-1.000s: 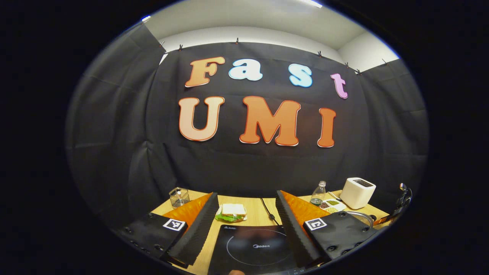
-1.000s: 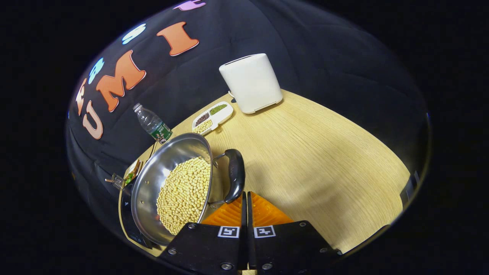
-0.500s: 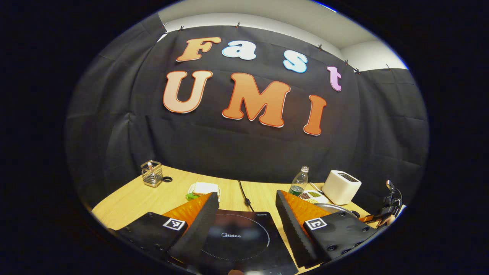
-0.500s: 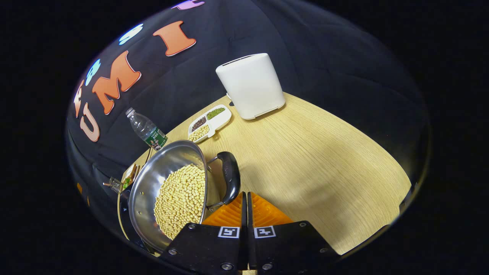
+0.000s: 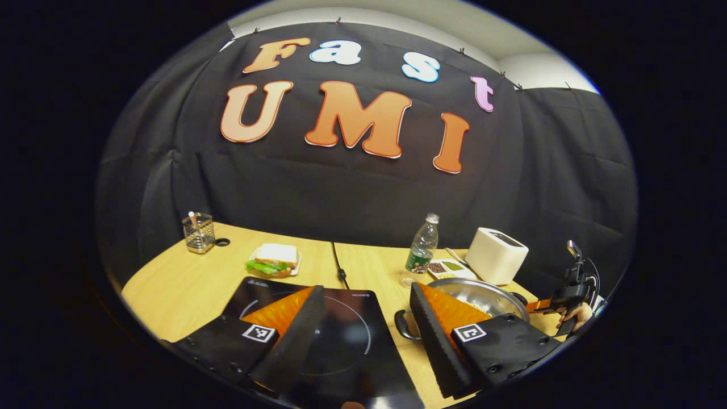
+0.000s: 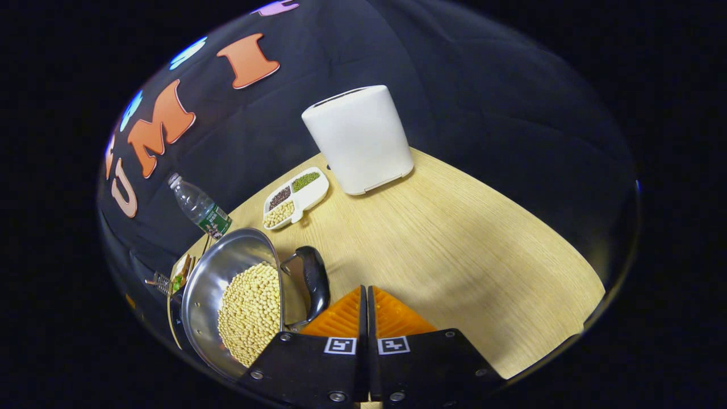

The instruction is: First push the handle of the pot to place it horizontally, then grasp the pot with both hands and set it on the induction cooktop.

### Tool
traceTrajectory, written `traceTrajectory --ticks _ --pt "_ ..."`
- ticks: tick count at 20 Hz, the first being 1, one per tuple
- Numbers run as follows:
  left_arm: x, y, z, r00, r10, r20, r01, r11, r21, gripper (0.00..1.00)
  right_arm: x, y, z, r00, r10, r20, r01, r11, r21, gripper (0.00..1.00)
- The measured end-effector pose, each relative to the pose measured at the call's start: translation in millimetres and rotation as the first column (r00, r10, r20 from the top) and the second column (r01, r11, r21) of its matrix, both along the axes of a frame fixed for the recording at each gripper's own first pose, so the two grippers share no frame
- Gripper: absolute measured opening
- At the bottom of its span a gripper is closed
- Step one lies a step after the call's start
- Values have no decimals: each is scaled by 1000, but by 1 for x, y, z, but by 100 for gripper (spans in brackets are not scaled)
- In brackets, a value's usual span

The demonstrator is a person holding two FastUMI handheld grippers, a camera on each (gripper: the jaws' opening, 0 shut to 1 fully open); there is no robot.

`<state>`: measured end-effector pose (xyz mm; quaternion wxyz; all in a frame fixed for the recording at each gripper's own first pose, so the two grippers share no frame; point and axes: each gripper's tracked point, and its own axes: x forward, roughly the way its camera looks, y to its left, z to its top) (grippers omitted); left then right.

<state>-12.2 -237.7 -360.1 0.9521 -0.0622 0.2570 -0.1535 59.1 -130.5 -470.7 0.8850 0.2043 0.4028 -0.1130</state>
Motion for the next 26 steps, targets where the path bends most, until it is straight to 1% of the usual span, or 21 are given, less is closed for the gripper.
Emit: traceTrajectory --ticks 3,7,13,14,16,19,23,26 --pt "-6 -18 -19 999 -18 -40 18 1000 -1 98 -5 8 -6 999 27 -23 -27 1000 0 0" --pt "-6 -34 -36 998 -32 -56 33 999 28 99 -8 13 -1 998 55 -11 -55 998 -29 0" --pt "-15 -62 -65 991 -61 -121 66 997 41 98 -7 19 -2 997 69 -23 -69 998 0 0" --pt "-16 -64 -71 990 -62 -130 69 996 51 98 -6 19 -3 996 81 -29 -82 997 -15 0" --pt "-19 -67 -80 986 -59 -153 69 995 66 98 4 19 -4 997 74 -17 -74 997 -23 0" --pt "-20 -77 -92 980 -63 -188 74 996 52 99 16 22 -6 997 75 -9 -75 997 -21 0" --pt "-16 -86 -109 972 -59 -229 73 996 53 99 17 15 -3 996 88 17 -87 993 -78 0" --pt "-12 -83 -118 968 -23 -249 42 997 71 99 23 -8 12 995 59 77 -45 985 -164 9"
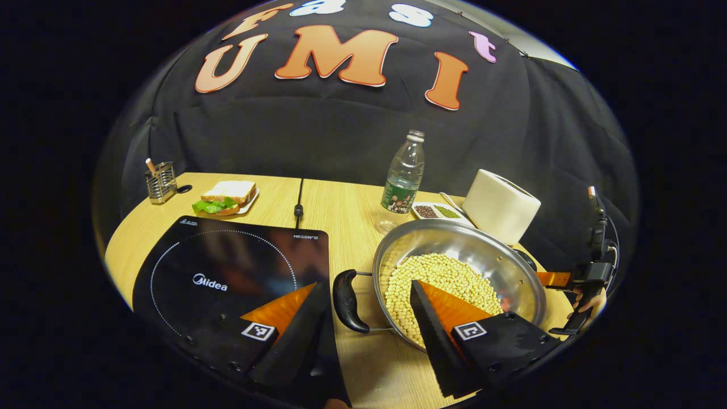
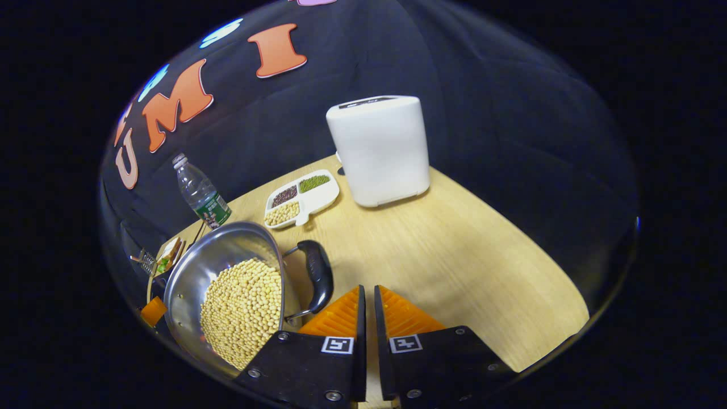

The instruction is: First push the handle of the pot to place it horizontally, then grasp the pot with both hands and set it on the induction cooktop.

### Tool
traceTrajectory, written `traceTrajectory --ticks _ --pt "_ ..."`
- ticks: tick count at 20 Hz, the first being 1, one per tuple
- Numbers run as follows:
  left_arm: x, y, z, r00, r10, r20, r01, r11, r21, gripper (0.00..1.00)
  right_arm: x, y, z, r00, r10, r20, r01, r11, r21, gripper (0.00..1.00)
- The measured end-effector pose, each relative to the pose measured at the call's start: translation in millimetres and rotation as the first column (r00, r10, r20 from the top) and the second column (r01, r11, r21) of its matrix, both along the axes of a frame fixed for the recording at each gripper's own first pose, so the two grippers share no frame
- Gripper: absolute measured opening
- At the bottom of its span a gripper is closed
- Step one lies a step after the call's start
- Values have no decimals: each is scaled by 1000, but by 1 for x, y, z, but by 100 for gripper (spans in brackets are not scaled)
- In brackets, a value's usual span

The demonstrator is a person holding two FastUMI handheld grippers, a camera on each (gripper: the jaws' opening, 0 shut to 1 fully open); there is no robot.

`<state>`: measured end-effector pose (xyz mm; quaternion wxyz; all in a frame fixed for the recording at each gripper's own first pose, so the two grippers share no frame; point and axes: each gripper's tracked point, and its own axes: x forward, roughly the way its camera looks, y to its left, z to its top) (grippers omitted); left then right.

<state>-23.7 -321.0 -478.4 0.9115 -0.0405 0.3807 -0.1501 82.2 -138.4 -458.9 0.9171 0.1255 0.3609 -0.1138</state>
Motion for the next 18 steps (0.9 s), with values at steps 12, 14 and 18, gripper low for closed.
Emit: traceTrajectory --ticks 12,14,18 --pt "9 -9 -16 999 -24 -32 26 997 66 98 29 51 28 977 188 104 -190 982 13 66" --pt "11 -11 -18 999 -31 -31 33 997 73 98 32 56 14 977 204 64 -205 979 10 60" --pt "13 -14 -19 998 -40 -50 44 996 77 99 37 58 4 979 201 43 -203 979 37 60"
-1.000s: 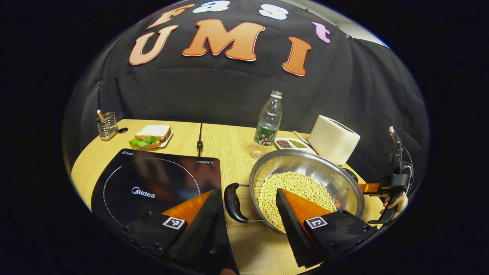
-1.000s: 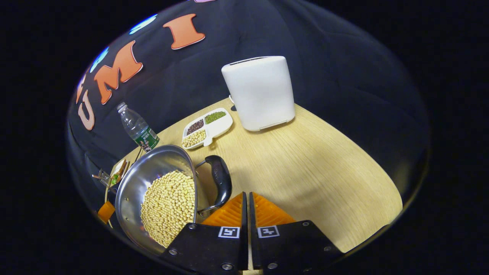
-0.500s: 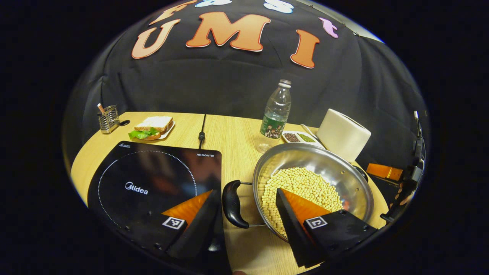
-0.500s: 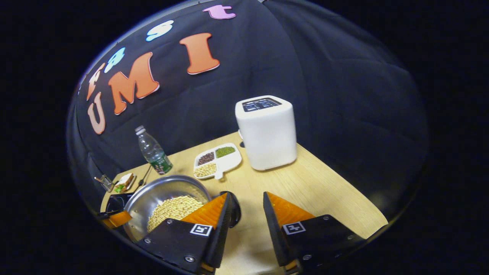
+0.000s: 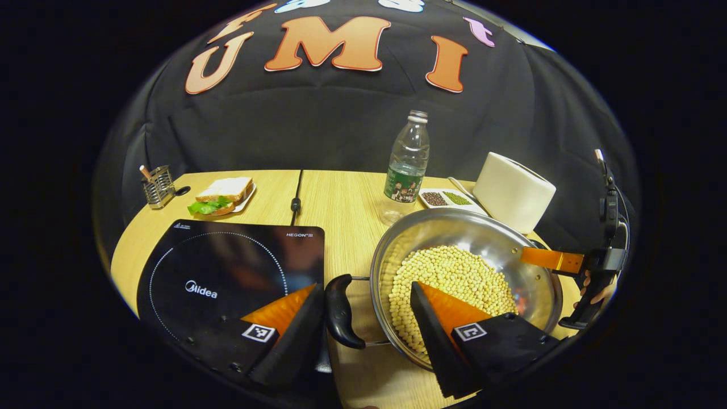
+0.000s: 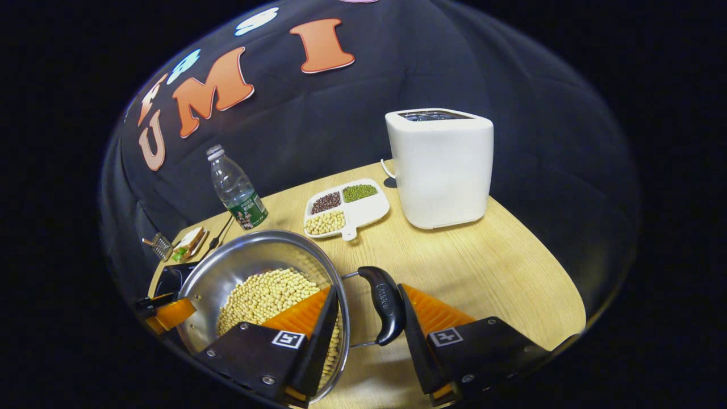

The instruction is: First push the handle of the pot to place it horizontally, then grasp the pot with both hands and set it on the induction cooktop.

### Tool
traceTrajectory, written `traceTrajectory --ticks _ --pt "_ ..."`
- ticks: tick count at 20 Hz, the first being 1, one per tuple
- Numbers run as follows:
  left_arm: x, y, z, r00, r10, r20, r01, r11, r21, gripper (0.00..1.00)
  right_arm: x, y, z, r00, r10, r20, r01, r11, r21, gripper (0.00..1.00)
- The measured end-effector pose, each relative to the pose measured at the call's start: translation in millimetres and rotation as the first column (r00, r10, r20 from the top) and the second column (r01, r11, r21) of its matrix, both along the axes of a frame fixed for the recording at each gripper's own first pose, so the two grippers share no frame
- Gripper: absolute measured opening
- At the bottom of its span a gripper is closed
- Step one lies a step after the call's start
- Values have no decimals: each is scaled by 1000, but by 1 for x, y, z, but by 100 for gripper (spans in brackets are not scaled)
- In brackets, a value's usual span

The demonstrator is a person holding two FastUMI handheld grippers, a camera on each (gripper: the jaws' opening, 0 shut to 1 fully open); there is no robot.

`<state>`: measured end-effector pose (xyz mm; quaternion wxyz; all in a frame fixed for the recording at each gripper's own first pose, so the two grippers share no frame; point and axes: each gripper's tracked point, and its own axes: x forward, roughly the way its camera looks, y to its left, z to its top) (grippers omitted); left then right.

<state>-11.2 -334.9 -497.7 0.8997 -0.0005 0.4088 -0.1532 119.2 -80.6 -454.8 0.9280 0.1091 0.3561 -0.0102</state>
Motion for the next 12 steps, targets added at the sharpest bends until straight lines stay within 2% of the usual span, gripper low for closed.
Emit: traceTrajectory --ticks 1,7,9,10,12 --pt "0 -2 -1 1000 -5 -5 5 1000 5 98 -1 -1 0 1000 8 6 -8 1000 -2 63" --pt "1 -7 -11 998 -31 -45 33 999 41 97 -7 -6 1 1000 21 5 -21 1000 -3 52" --pt "2 -8 -18 997 -41 -66 46 996 74 84 -10 -13 3 1000 3 6 -3 1000 3 52" --pt "3 -9 -22 996 -43 -84 50 995 91 72 -10 -16 3 1000 -4 7 4 1000 1 52" --pt "4 -8 -24 993 -22 -116 37 991 132 71 -13 -15 1 1000 -5 16 5 1000 -16 51"
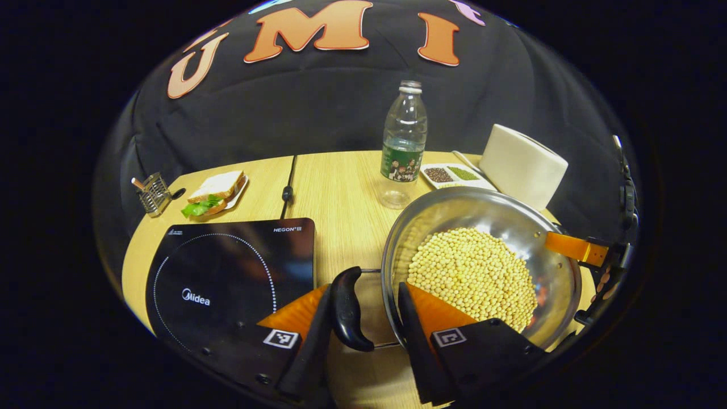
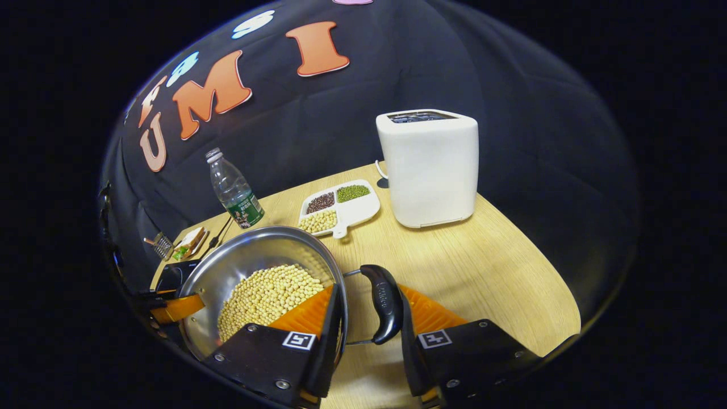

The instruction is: First push the handle of the pot to place it horizontally, then grasp the pot with both hands and set it on the induction cooktop.

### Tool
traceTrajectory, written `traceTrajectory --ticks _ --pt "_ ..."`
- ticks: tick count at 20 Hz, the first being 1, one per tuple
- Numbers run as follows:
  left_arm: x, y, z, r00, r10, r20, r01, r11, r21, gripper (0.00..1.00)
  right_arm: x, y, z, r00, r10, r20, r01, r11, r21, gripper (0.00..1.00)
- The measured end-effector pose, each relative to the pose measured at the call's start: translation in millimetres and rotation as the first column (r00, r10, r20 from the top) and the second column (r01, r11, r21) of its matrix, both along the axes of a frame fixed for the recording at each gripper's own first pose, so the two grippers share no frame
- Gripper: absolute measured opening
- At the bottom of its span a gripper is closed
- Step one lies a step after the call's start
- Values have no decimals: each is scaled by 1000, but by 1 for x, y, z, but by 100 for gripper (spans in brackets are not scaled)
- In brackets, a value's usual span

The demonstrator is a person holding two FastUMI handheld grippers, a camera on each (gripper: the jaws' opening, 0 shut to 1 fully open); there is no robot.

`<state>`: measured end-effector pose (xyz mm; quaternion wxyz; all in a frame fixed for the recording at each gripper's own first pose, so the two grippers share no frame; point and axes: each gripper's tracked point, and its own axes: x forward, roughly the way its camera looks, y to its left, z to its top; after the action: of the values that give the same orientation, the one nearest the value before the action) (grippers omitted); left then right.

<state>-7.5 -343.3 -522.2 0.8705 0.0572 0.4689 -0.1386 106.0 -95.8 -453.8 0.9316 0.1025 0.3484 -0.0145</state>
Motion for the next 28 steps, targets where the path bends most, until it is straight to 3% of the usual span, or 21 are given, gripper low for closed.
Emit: traceTrajectory --ticks 1,3,4,9,11,13,15,17,21,22,23,24,28 --pt "-1 -2 -1 1000 6 -19 -6 1000 -6 71 0 -4 0 1000 -5 3 5 1000 -4 50" --pt "1 -3 -1 999 -4 -34 4 1000 -10 56 -2 -3 4 1000 -28 3 28 999 18 45" --pt "-2 -3 0 999 -5 -45 5 1000 -6 56 -3 -2 6 999 -39 7 39 999 24 38" --pt "-4 1 9 998 -9 -57 8 1000 -14 53 -6 2 18 998 -68 10 67 997 32 41" --pt "-2 5 18 999 -8 -48 7 1000 -20 58 -9 7 28 997 -69 20 68 997 30 41" --pt "2 12 30 999 -7 -33 6 1000 -27 55 -9 15 40 997 -72 39 71 997 33 41" --pt "7 21 43 1000 -4 -15 4 999 -33 58 -9 24 54 996 -67 58 65 997 28 41" --pt "11 33 56 1000 4 0 -4 999 -39 53 -9 36 67 995 -59 77 58 998 25 41" --pt "16 60 76 1000 11 23 -11 1000 -29 53 -9 63 82 995 -46 93 44 999 31 41" --pt "16 67 80 1000 13 28 -13 1000 -25 58 -10 70 85 995 -41 92 38 999 33 41" --pt "17 77 82 999 13 37 -13 1000 -17 55 -10 77 88 994 -37 99 34 999 35 36" --pt "16 86 84 999 15 41 -15 1000 -11 58 -11 84 91 994 -30 104 26 999 34 41" --pt "16 119 90 998 40 41 -41 999 3 55 -10 114 91 996 3 94 -8 999 45 41"
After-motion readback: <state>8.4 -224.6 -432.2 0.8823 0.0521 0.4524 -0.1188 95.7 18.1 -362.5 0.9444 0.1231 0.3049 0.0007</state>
